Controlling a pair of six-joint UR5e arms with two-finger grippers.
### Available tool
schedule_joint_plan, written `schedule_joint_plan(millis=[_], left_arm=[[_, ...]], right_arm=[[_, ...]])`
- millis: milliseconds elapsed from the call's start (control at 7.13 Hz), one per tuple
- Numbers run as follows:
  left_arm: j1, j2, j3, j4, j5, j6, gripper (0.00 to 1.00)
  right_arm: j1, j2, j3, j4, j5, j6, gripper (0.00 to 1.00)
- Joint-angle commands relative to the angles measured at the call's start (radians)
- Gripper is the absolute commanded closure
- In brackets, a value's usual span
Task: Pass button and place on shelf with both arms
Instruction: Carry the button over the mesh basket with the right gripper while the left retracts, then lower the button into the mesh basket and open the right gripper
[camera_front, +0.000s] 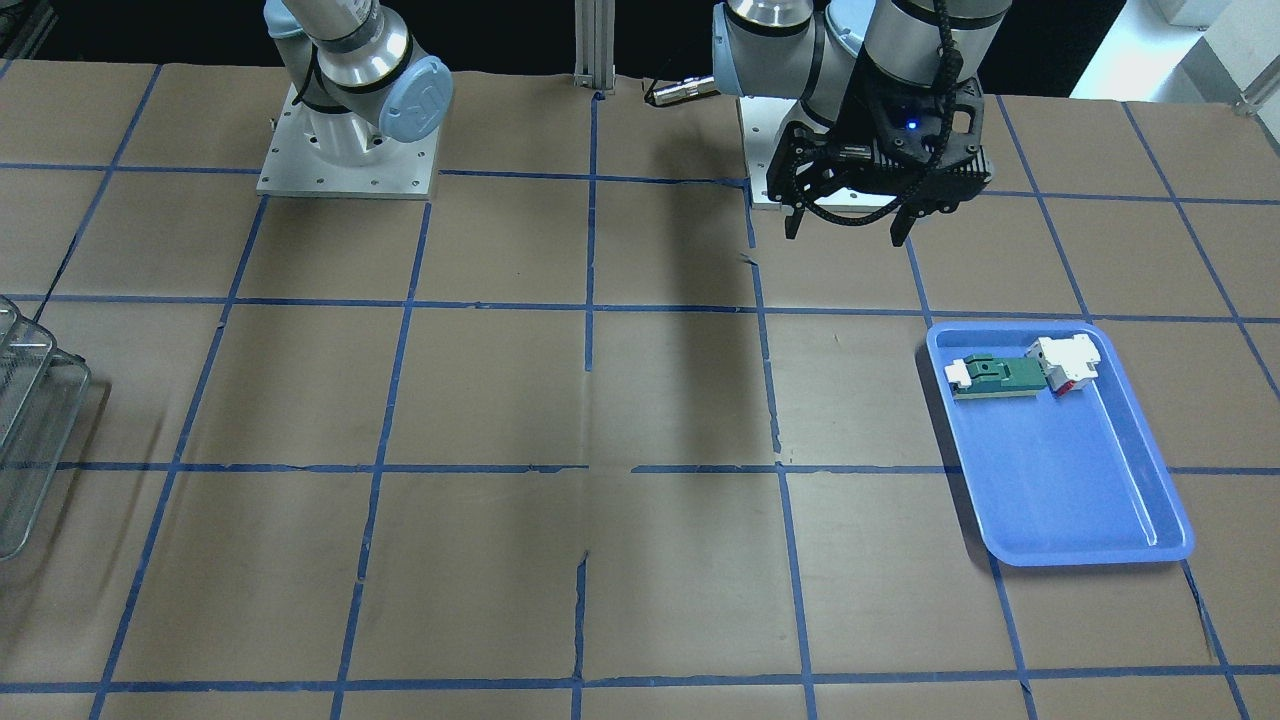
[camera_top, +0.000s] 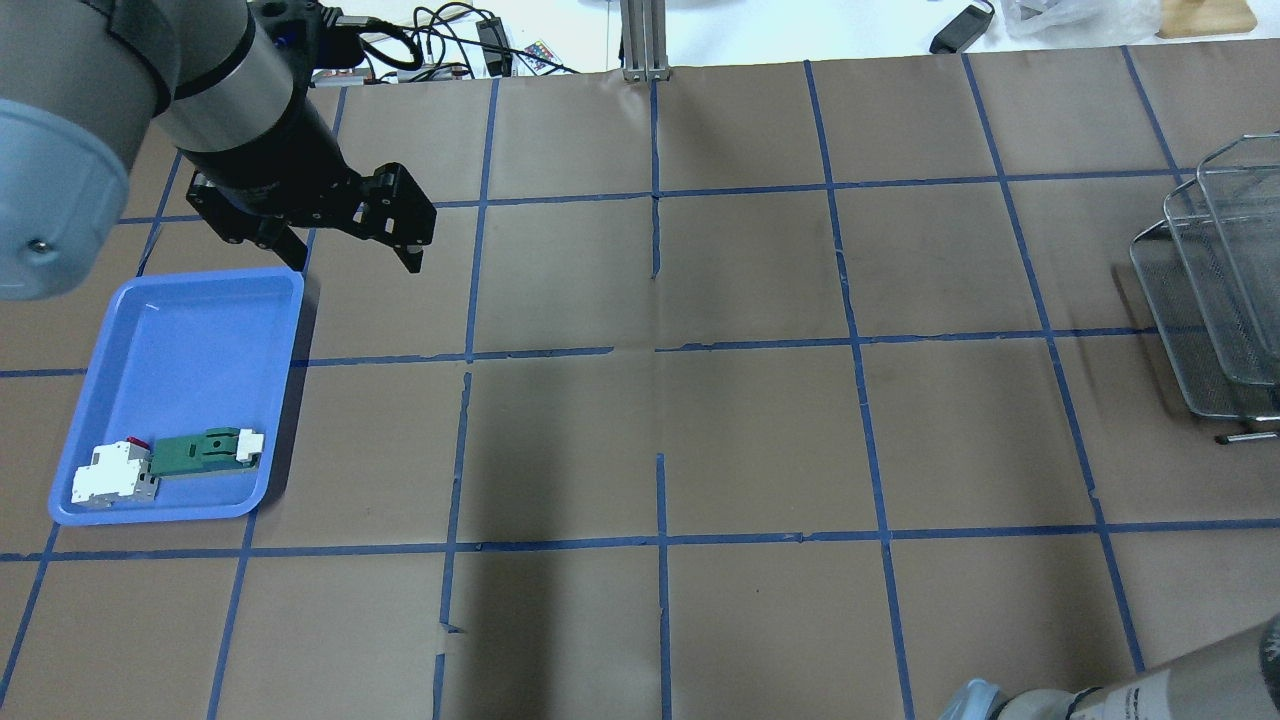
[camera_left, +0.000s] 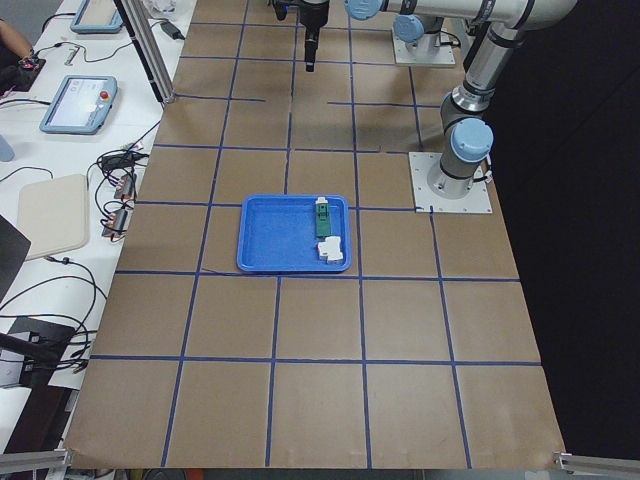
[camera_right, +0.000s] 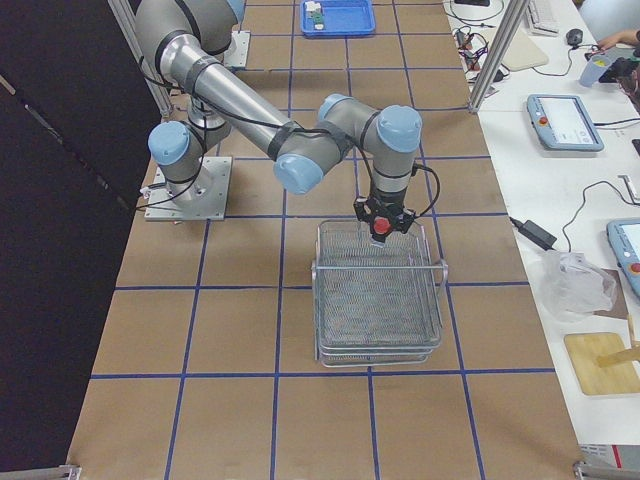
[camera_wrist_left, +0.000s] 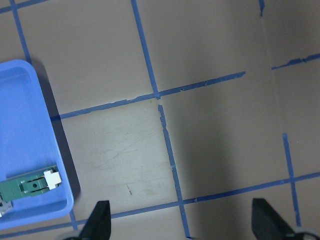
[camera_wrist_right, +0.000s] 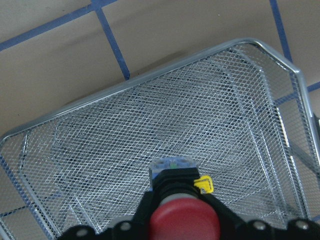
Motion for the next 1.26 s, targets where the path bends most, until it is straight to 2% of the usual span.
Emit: schedule_joint_plan(millis=[0,140,280,561,841,1121], left_arm=[[-0.002,-0.001,-0.002,0.004,-0.005,-0.019,0.0],[-0.002,-0.001,-0.01,0.01,-0.003,-0.018,0.0],[-0.002,-0.001,-0.011,0.011,-0.003,-0.018,0.0],[-0.002,-0.002,-0.013,0.013,-0.002,-0.018,0.0],[-0.002,-0.002,-0.013,0.013,-0.002,-0.018,0.0],[0.0,-0.004,-0.011,0.013,-0.003,-0.02,0.0]], right_arm=[[-0.004,0.003,0.013,0.008,0.006,0.003,0.41],[-0.004,0.001,0.016,0.008,0.006,0.014,0.2],[-0.002,-0.011,0.016,0.014,0.007,0.042,0.05],[0.001,-0.037,0.016,0.045,0.009,0.082,0.0],[0.016,-0.117,0.025,0.15,0.01,0.227,0.0],[0.1,-0.166,0.04,0.218,0.009,0.459,0.0]])
